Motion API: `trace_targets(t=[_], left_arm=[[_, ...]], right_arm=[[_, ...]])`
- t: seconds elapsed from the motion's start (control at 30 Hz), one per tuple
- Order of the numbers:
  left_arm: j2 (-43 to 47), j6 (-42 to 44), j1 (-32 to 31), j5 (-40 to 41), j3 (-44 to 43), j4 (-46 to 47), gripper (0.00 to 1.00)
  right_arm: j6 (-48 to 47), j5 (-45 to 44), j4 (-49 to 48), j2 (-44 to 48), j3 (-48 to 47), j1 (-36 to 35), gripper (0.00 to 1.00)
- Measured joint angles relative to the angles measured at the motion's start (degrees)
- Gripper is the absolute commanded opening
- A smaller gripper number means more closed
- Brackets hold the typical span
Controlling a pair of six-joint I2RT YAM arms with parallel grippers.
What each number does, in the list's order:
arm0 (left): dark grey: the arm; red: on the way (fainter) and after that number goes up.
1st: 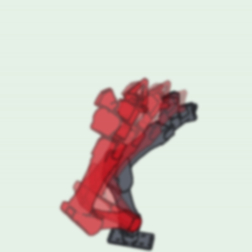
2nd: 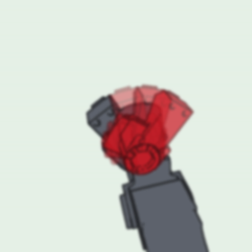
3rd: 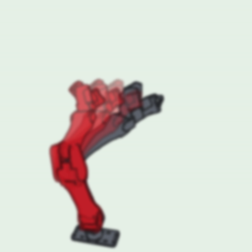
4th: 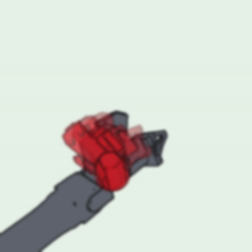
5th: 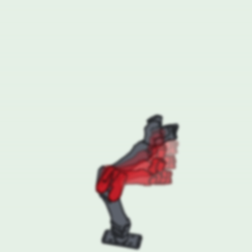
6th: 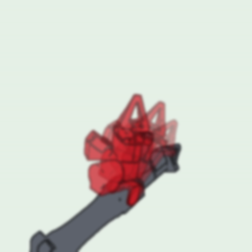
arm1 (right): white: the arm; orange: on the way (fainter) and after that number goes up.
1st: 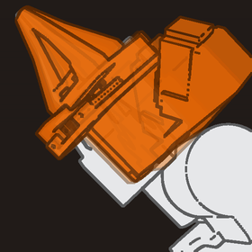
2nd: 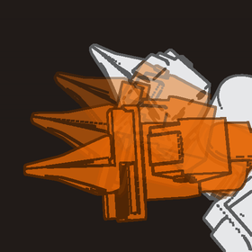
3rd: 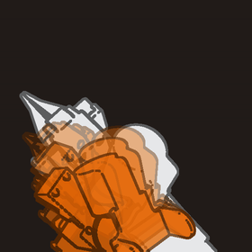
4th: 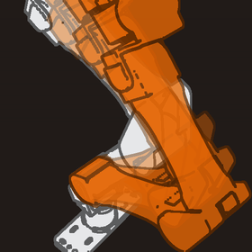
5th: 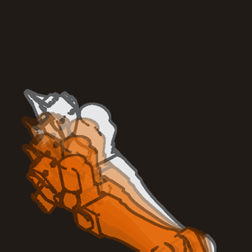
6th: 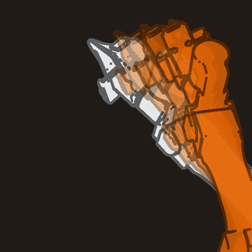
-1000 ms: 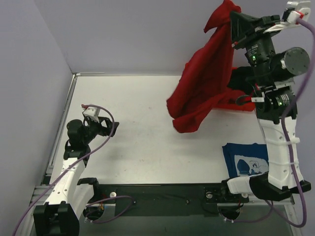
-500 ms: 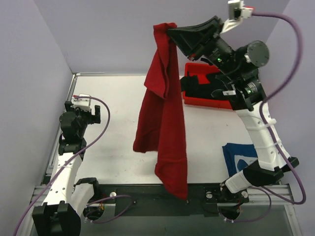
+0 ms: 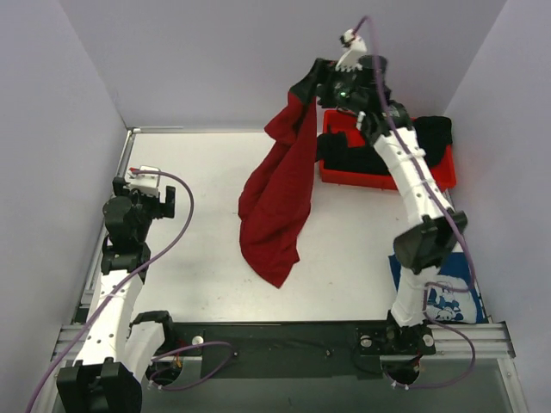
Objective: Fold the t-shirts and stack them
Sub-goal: Move the tshirt to the center of the board
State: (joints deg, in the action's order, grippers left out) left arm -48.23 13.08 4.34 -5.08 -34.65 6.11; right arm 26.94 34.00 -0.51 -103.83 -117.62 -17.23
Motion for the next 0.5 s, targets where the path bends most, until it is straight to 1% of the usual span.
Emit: trace_targets(t=[0.03, 0.13, 0.2, 0.27, 0.3, 0.4, 0.47, 0.5], left_arm=[[0.0, 0.0, 0.0, -0.2, 0.0, -0.1, 0.97], [0.2, -0.2, 0.0, -0.5, 0.0, -0.6, 0.97], [0.6, -0.2, 0.0, -0.5, 0.0, -1.3, 0.97], [1.1, -0.2, 0.0, -0.5, 0.0, -2.1, 0.97], [1.5, -0.2, 0.0, -0.5, 0.0, -2.4, 0.97], [1.9, -0.8, 0.0, 0.0, 0.2, -2.7, 0.97], [1.9, -1.6, 0.0, 0.7, 0.5, -2.8, 0.97], [1.9, -2.4, 0.0, 1.4, 0.7, -3.0, 0.97]], right_arm=[[-3.0, -4.6, 5.5, -3.5, -2.7, -0.9, 0.85], [-10.6, -20.1, 20.6, -16.0, -12.9, -3.7, 0.87], [-14.4, -27.5, 26.7, -19.5, -11.6, -5.3, 0.87], [-17.9, -30.9, 30.1, -19.0, -4.6, -7.1, 0.87], [-20.0, -30.8, 30.4, -17.5, 0.7, -8.3, 0.87], [-25.2, -26.6, 30.3, -10.4, 16.8, -14.1, 0.87], [-27.7, -23.1, 29.4, -6.1, 23.9, -19.7, 0.87], [-28.4, -22.4, 28.9, -4.7, 26.0, -22.3, 0.87]])
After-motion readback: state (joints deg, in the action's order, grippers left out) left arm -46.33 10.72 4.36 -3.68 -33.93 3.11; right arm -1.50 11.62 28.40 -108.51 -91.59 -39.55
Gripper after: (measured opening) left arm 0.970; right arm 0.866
